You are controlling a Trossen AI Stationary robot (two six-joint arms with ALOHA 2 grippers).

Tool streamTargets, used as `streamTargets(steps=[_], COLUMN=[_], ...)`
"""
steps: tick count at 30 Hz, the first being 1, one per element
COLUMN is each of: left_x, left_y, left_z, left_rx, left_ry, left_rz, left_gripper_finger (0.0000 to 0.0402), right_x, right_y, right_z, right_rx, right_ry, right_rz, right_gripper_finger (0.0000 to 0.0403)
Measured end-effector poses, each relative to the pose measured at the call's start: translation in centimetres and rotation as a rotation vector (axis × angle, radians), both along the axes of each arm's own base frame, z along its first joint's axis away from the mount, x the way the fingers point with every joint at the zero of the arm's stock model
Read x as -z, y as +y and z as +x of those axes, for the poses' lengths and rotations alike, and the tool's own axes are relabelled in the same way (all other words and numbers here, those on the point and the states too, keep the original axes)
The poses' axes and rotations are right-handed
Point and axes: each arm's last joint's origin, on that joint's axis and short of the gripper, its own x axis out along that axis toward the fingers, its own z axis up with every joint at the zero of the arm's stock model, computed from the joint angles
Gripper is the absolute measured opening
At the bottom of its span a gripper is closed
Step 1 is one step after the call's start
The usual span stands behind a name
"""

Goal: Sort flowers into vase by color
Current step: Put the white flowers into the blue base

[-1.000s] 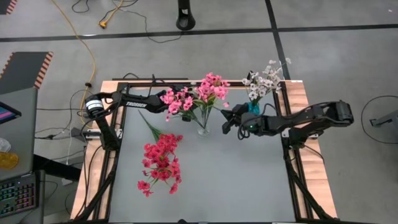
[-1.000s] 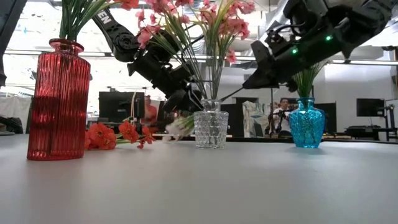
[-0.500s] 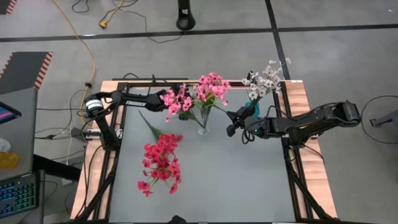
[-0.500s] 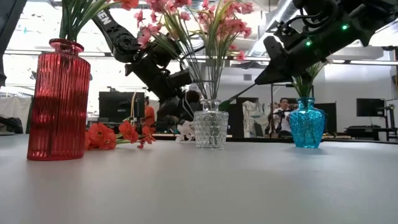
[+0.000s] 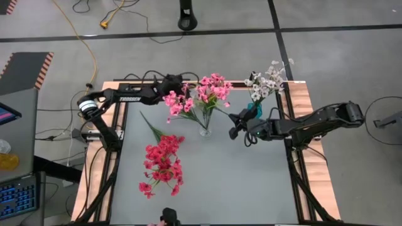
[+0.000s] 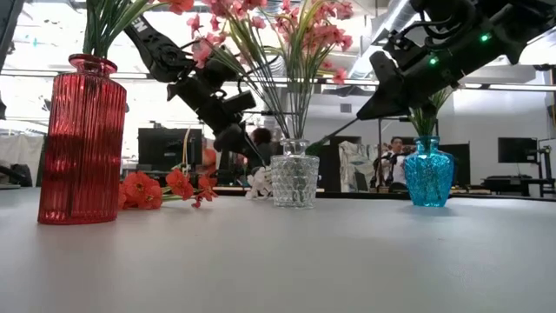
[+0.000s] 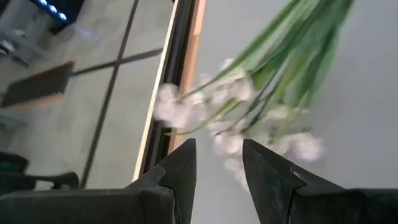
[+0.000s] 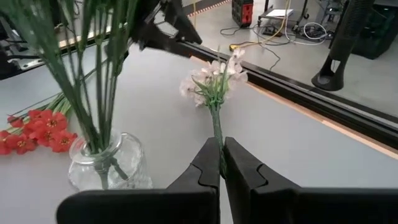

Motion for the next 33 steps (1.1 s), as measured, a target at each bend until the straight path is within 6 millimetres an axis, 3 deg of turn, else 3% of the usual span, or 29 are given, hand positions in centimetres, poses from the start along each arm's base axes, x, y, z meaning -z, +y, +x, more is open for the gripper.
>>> streamTargets(steps=[7,14,26,33], left_x=[-1.5,-2.5,-2.8,-2.8], left_y=[1.1,1.3,0.9,0.8], left_z=[-3.0,-5.7,-6.3,-6.2], left_rx=[-0.055,-0.100,-0.111,-0.114], left_ry=[-0.002,0.034,0.061,0.057], left_rz=[-0.121,-0.225,-0.257,-0.263], left_gripper_finger=[0.0119,0.0119,0.0119,0.0119], right_x=[0.2,0.6,2.4,3.5], right_y=[1.3,3.4,8.4,9.8], right_z=[-1.0,-2.7,-5.9,-8.1], right_rx=[0.016,0.002,-0.207,-0.254], right_ry=[0.069,0.099,0.260,0.451], right_rz=[-0.028,0.066,0.339,0.538], right_gripper_finger=[0.0034,0.0034,0.0034,0.0035])
